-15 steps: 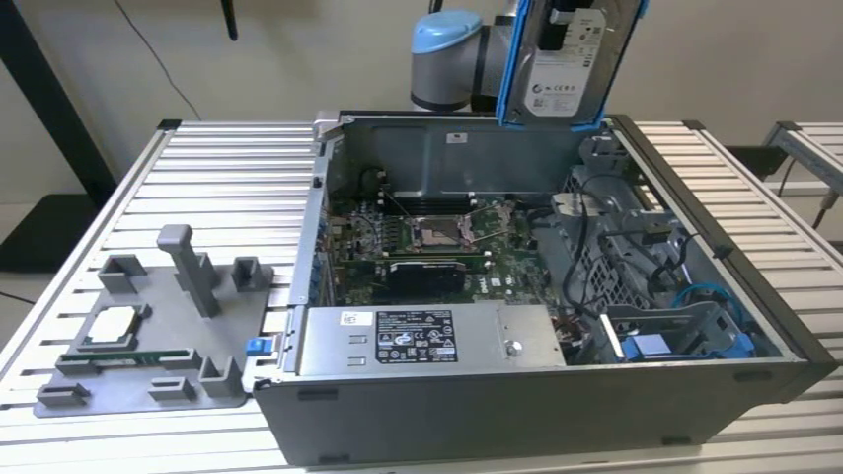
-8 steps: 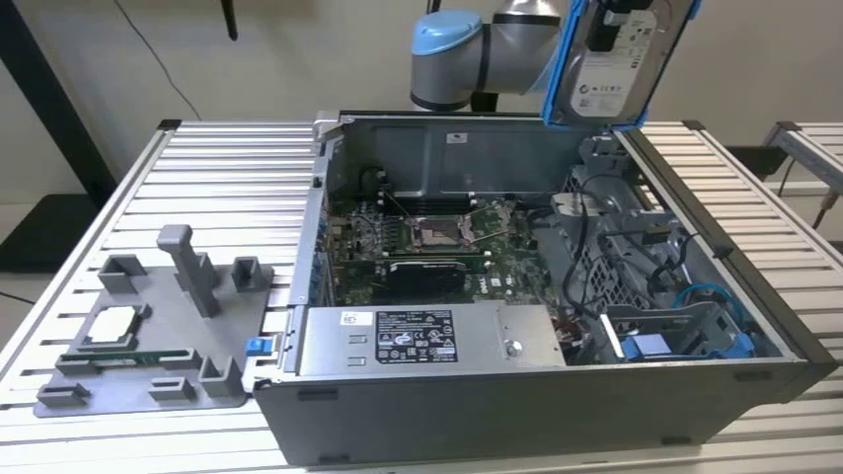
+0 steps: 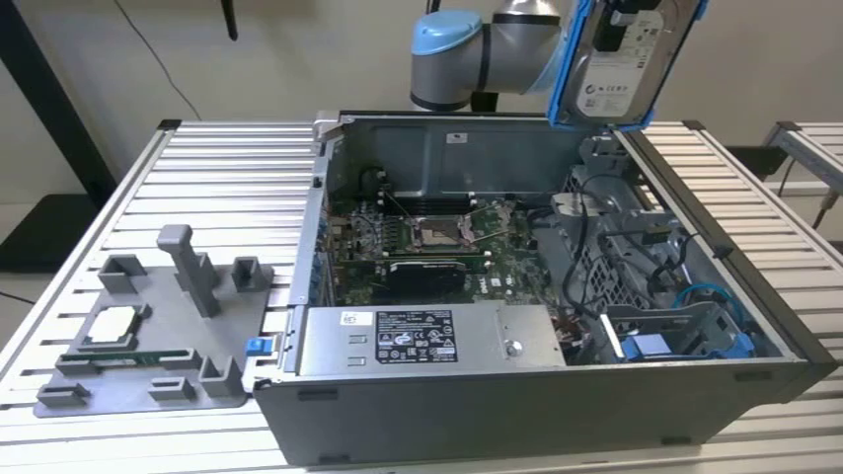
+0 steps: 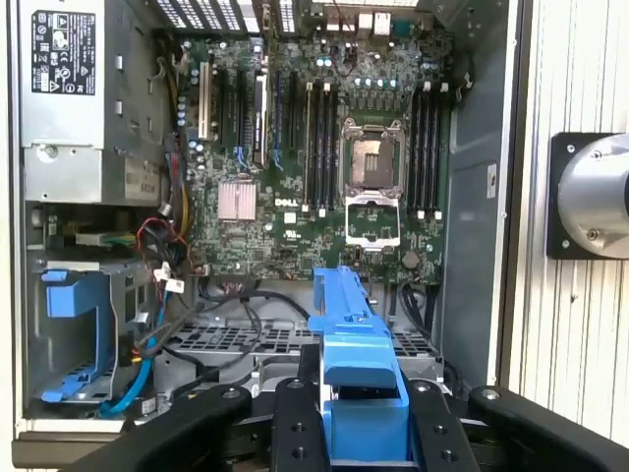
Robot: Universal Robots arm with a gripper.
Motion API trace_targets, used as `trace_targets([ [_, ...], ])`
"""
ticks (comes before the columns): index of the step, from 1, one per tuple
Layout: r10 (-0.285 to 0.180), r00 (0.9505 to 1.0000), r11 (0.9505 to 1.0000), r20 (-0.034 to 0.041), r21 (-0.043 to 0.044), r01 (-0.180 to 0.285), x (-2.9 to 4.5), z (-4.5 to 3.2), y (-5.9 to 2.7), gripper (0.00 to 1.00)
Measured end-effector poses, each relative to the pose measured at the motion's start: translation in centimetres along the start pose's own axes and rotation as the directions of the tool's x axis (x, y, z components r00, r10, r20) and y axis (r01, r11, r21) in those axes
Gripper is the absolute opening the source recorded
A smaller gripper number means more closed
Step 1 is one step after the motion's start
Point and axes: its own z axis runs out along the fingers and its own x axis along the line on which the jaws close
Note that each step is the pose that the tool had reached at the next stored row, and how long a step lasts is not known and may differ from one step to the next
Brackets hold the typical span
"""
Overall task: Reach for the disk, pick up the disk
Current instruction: 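Pick up the disk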
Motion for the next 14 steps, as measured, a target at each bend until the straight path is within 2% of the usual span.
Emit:
trace_targets([
  [4,0.000,1.0000,1.0000,0.0001,0.0000,0.000,0.01,0.03,-0.18,0.00],
  [9,0.000,1.0000,1.0000,0.0001,-0.0001,0.000,0.00,0.07,-0.99,0.00],
  [14,0.000,1.0000,1.0000,0.0000,-0.0001,0.000,0.00,0.07,-1.02,0.00],
])
